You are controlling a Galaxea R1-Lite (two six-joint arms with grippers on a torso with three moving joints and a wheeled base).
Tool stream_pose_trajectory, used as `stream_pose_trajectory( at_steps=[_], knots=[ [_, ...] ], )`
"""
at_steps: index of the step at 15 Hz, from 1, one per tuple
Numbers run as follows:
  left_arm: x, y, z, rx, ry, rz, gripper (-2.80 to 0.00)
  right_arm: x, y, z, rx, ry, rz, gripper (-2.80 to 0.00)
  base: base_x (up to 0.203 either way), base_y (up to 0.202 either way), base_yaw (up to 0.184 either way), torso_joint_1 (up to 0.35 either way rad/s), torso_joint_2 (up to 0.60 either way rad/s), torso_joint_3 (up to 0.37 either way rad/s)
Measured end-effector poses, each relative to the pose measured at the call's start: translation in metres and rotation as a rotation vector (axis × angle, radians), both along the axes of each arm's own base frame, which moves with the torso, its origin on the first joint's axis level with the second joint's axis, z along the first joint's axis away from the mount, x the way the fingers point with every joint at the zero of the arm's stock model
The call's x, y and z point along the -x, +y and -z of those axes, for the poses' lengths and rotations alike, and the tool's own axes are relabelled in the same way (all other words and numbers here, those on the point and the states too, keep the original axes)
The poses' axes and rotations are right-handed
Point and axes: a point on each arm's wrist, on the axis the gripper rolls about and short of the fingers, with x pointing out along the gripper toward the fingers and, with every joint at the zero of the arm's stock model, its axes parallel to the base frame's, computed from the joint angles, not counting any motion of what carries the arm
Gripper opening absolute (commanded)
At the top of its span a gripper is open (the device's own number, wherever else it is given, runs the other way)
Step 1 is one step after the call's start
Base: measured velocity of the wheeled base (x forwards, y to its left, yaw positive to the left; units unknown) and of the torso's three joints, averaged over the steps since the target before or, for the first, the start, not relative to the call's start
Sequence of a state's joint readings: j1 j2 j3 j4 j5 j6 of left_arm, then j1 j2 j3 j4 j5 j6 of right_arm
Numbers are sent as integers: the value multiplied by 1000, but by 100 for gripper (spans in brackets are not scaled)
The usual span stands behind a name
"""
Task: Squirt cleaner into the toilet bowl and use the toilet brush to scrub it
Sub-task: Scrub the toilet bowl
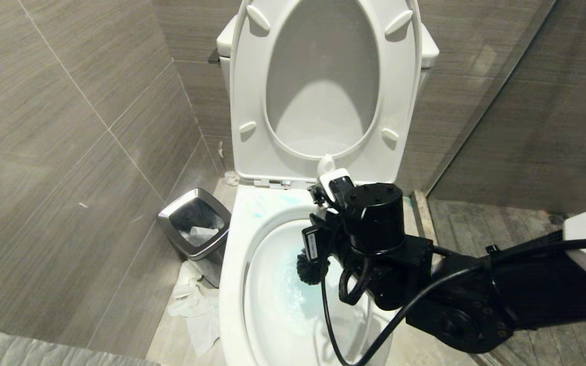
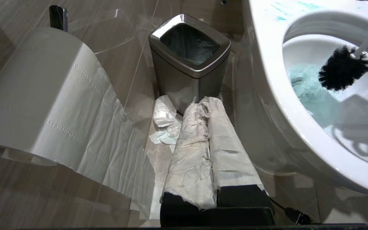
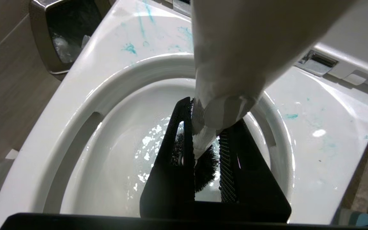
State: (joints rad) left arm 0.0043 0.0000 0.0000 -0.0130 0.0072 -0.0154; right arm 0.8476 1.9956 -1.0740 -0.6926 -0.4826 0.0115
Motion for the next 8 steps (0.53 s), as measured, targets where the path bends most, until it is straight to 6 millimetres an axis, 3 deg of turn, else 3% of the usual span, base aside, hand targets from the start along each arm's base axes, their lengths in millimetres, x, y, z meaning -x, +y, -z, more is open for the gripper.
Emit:
stream_pose_trajectory(
  at_steps=[8],
  knots=[
    [0, 0, 0, -1, 0, 0, -280, -8, -1, 34, 4, 86, 33, -280, 0, 0, 0, 0, 0, 0]
  ],
)
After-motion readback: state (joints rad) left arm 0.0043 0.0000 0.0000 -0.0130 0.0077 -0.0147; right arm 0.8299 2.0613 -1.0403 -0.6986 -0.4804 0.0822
